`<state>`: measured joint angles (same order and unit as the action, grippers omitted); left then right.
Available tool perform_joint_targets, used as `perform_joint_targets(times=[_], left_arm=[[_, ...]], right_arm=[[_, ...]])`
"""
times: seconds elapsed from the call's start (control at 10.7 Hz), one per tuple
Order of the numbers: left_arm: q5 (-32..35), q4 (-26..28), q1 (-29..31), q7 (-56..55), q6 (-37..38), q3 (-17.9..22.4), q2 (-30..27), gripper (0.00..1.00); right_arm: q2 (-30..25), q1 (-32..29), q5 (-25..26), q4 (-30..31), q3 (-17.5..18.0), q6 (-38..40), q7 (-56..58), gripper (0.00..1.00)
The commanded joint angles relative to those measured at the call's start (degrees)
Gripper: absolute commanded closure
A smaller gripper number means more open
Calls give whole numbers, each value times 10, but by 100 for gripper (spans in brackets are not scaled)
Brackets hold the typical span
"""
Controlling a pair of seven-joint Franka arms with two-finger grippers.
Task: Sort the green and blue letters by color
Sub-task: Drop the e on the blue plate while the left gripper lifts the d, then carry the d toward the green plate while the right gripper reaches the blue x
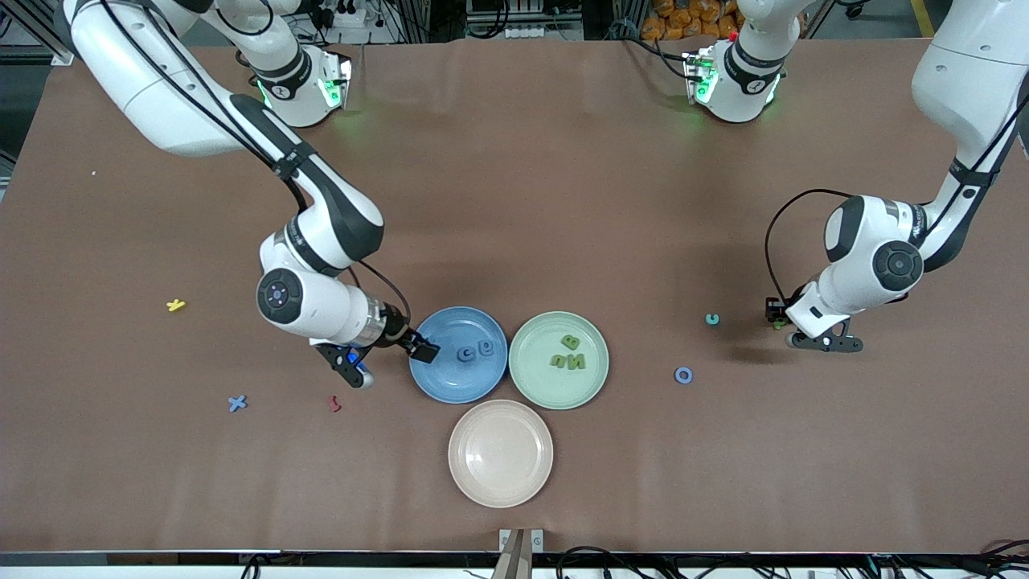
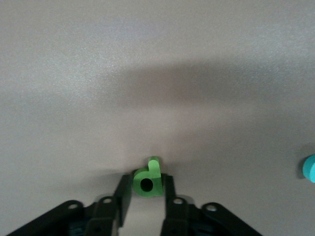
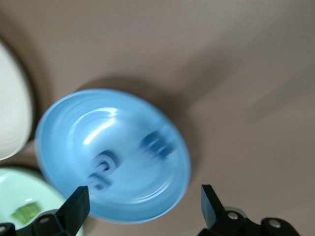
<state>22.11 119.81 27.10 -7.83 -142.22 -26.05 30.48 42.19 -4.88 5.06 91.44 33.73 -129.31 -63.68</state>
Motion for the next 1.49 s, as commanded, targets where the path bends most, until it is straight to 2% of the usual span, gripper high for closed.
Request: perform_joint_targets(times=[0.0, 0.19, 0.28, 0.47, 0.65, 0.84, 1.02, 1.21, 1.4], left_arm=[[25, 0, 1, -19, -9, -1, 2, 80], [26, 0, 0, -18, -9, -1, 3, 100], [42, -3, 1, -17, -9, -1, 0, 100], [50, -15, -1, -14, -7, -17, -23, 100], [41, -47, -1, -20, 22, -72, -45, 100], [38, -78, -3, -39, 46, -123, -39, 100], [29, -107, -45, -86, 46, -139, -15, 100], [28, -148, -122, -162, 45, -138, 26, 100], [36, -194, -201, -277, 46, -132, 68, 100]], right_arm=[[-3, -54, 7, -8, -27, 95, 159, 0], [-34, -87, 13, -9, -26, 141, 297, 0], [-55, -93, 34, -10, -27, 154, 360, 0], [-57, -120, 118, -10, -27, 154, 441, 0], [-36, -152, 139, -13, -31, 130, 523, 0], [-9, -145, 139, -18, -83, 52, 614, 0], [34, -143, 138, -38, -113, 2, 623, 0], [73, -139, 140, -88, -132, 3, 632, 0], [90, -138, 139, -111, -140, 1, 672, 0]])
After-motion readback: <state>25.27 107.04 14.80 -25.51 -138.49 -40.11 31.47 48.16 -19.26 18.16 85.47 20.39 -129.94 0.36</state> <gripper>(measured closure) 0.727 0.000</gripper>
